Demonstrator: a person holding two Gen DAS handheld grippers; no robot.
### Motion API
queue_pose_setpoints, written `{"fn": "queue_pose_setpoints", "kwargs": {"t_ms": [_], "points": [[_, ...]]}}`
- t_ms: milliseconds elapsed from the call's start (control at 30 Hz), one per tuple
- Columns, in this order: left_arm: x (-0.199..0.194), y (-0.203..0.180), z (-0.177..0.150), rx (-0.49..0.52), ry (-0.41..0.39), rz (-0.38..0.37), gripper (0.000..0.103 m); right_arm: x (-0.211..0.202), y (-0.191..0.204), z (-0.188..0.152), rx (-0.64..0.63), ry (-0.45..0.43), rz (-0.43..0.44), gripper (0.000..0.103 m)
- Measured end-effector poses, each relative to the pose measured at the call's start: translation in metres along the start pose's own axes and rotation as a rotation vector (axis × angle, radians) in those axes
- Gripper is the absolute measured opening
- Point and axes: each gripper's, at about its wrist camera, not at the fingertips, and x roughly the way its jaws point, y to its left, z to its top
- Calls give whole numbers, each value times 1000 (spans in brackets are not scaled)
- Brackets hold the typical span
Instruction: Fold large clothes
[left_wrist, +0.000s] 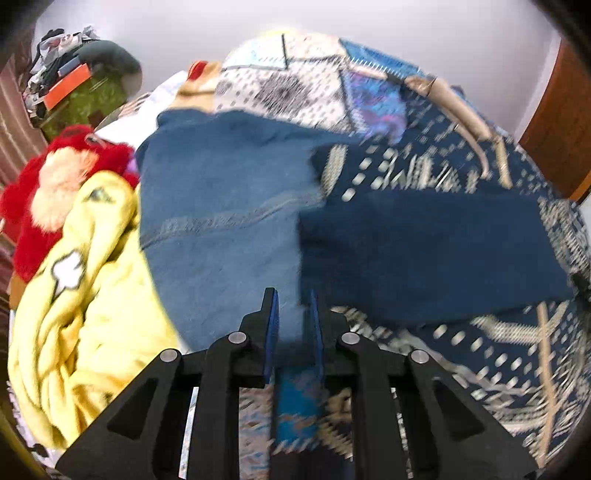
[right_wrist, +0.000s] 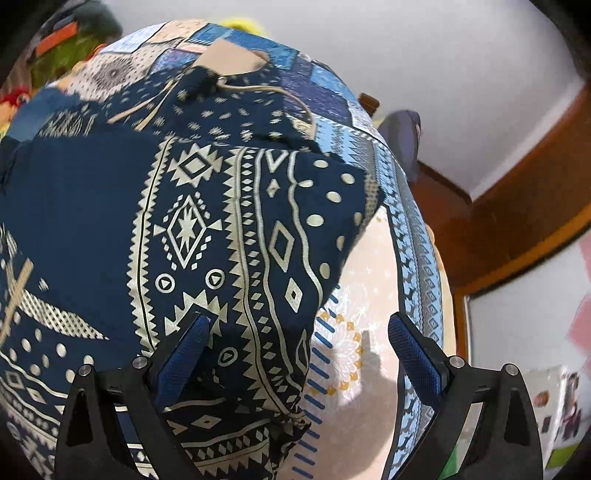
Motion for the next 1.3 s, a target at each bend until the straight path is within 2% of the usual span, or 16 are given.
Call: {"fn": "queue_pose_setpoints", "kwargs": {"t_ms": [67, 167, 233, 367, 400, 467, 533, 667, 767, 833, 933, 1067, 1167, 1300], "points": [[1, 4, -6, 6, 11, 20, 42, 0, -3, 0, 16, 14, 17, 97], [-11, 2, -6, 27, -25, 28, 49, -1, -14, 5, 74, 59, 59, 97], [-22, -4, 1, 48, -53, 20, 55, -8, -21, 10, 99, 53, 75, 97], [-45, -24, 26, 98, -129, 5, 71, -33, -33, 30, 114, -13, 93, 97], [-50, -32, 34, 116, -146, 0, 73, -43, -36, 39, 115, -44, 97, 97], [-59, -47, 52, 141, -183, -13, 86, -54, -38, 55, 117, -85, 115, 97], [-67, -65, 74, 157, -227, -33, 92, -68, -41, 76, 129, -134, 140, 97], [-67, -95, 111, 186, -253, -74, 95, -81, -44, 112, 162, -197, 210, 97], [-57, -119, 139, 200, -261, -122, 96, -78, -44, 143, 199, -219, 261, 97], [-44, -135, 158, 213, -257, -126, 96, -69, -43, 164, 219, -220, 291, 97], [-19, -155, 181, 228, -239, -120, 96, -43, -38, 189, 243, -194, 299, 97], [27, -170, 206, 192, -184, -137, 96, 7, -31, 217, 276, -125, 313, 97], [63, -178, 218, 165, -130, -152, 96, 44, -27, 229, 306, -64, 322, 97], [109, -185, 230, 115, -64, -170, 96, 95, -20, 239, 347, 22, 383, 97]]}}
